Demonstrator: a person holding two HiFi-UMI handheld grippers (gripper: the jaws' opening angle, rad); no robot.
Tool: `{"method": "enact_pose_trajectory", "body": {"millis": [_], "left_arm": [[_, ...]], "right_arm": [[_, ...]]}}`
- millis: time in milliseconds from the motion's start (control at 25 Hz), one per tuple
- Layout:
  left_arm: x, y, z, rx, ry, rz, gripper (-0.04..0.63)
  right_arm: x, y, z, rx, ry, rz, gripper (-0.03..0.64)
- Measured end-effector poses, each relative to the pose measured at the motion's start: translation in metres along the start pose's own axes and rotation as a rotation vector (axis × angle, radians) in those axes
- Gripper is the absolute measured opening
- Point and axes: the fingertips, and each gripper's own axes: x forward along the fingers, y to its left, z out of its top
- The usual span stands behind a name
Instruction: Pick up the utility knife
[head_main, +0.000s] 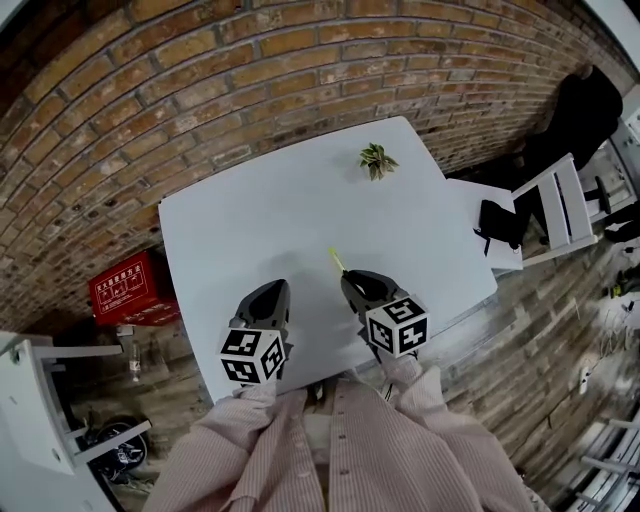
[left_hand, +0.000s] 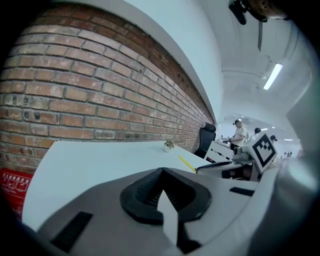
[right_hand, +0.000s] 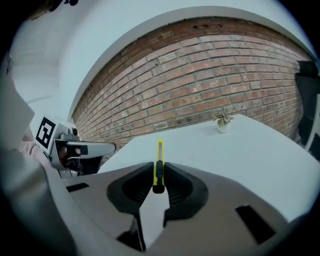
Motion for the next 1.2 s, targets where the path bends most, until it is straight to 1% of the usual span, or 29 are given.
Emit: {"method": "enact_pose_trajectory", "body": {"millis": [400, 640, 800, 960, 1200], "left_arm": [[-0.025, -0.006, 0.030, 0.066, -0.093, -0.007, -0.008], [-0.042, -0.008, 0.053, 0.100, -0.159, -0.002, -0.008], [-0.055, -0.009, 0.073, 0.102, -0.211, -0.003, -0.008], [-0.065, -0.010, 0.093, 0.125, -0.255, -0.003, -0.008], [-0.071, -0.010, 0.110, 0.163, -0.288, 0.009, -0.008]], "right_arm": [[-0.035, 0.006, 0.042, 0.033, -0.166, -0.007, 0.069], [-0.060, 0.010, 0.070, 0.022, -0.265, -0.003, 0.069], [-0.076, 0.010, 0.087, 0.020, -0.327, -0.011, 0.069], [-0.091, 0.010, 0.101, 0.018, -0.381, -0.023, 0.067], [-0.110, 0.006, 0.124, -0.001, -0.455, -0.042, 0.069]]}}
